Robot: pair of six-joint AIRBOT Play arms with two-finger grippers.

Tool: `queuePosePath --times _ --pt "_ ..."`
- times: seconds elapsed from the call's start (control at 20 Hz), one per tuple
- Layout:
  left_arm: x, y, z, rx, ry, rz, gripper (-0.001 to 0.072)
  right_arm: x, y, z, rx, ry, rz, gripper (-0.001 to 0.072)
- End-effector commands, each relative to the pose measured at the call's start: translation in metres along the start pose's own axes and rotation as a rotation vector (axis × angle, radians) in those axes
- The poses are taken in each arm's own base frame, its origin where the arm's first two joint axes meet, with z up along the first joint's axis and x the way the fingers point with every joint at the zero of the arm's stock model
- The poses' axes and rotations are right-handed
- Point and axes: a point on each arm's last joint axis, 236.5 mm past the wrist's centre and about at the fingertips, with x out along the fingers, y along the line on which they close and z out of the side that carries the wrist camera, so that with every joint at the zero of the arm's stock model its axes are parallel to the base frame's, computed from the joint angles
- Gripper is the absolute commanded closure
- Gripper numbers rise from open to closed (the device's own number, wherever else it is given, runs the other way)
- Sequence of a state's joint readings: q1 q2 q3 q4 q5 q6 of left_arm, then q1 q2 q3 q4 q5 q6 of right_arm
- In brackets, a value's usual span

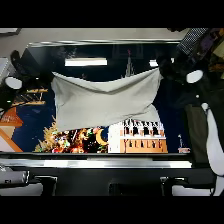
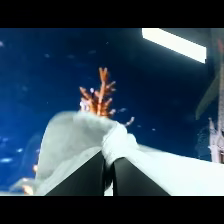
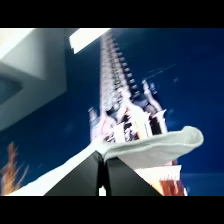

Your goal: Fold the clothes and pants, and hang the long-sleeved shirts on hangers.

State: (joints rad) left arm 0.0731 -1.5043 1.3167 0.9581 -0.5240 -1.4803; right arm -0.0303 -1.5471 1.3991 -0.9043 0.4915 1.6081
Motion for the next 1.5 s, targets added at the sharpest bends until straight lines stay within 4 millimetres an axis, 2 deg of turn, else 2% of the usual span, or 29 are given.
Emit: queuePosePath --times 0.0,0.1,0.2,0.3,0.35,0.4,0.45,0.5,0.6,0.7,0.8,0.85,0.95,1.1,1.2,1.35,1.45 --pt "0.06 0.033 -0.047 -0.122 0.084 0.03 0.0686 0.057 -0.034 -0.027 0.088 -0.016 -0.049 0.0682" --pt "0.07 0.04 -0.072 -0.139 0.159 0.037 0.0671 0.067 -0.046 -0.043 0.129 0.024 -0.07 0.0681" --pt "0.068 0.039 -0.083 -0.147 0.209 0.032 0.0636 0.068 -0.048 -0.05 0.149 0.05 -0.074 0.0656" --pt "0.059 0.034 -0.081 -0.151 0.254 0.008 0.042 0.06 -0.041 -0.05 0.152 0.092 -0.061 0.0497" --pt "0.052 0.03 -0.074 -0.15 0.275 -0.008 0.0325 0.052 -0.036 -0.046 0.161 0.116 -0.049 0.0478" --pt "0.041 0.027 -0.064 -0.147 0.294 -0.027 0.0252 0.038 -0.033 -0.037 0.173 0.142 -0.039 0.0476" --pt "0.028 0.024 -0.053 -0.132 0.306 -0.046 0.0246 0.022 -0.034 -0.026 0.182 0.159 -0.033 0.0394" --pt "0.011 0.022 -0.04 -0.106 0.312 -0.063 0.0246 0.001 -0.039 -0.012 0.192 0.176 -0.035 0.0282" --pt "-0.026 0.024 -0.02 -0.068 0.317 -0.083 0.0246 -0.043 -0.06 0.007 0.176 0.215 -0.051 0.0276" --pt "-0.063 0.034 -0.019 -0.03 0.362 -0.066 0.0245 -0.084 -0.085 0.009 0.134 0.291 -0.067 0.0275" --pt "-0.094 0.047 -0.032 -0.007 0.438 -0.027 0.0246 -0.114 -0.107 -0.009 0.099 0.419 -0.068 0.021" --pt "-0.106 0.053 -0.041 -0.004 0.475 -0.008 0.0246 -0.124 -0.117 -0.023 0.09 0.482 -0.063 0.021" --pt "-0.124 0.06 -0.058 -0.032 0.499 0.009 0.0246 -0.132 -0.134 -0.053 0.098 0.573 -0.056 0.0212" --pt "-0.142 0.067 -0.092 -0.049 0.528 0.016 0.0246 -0.126 -0.154 -0.11 0.156 0.672 -0.047 0.0212" --pt "-0.151 0.072 -0.114 -0.073 0.545 0.026 0.0246 -0.12 -0.162 -0.14 0.203 0.688 -0.021 0.0213" --pt "-0.155 0.077 -0.135 -0.103 0.575 0.033 0.0246 -0.112 -0.173 -0.169 0.248 0.682 -0.013 0.0221" --pt "-0.154 0.078 -0.138 -0.109 0.581 0.035 0.0246 -0.106 -0.172 -0.179 0.267 0.68 0.024 0.0228"
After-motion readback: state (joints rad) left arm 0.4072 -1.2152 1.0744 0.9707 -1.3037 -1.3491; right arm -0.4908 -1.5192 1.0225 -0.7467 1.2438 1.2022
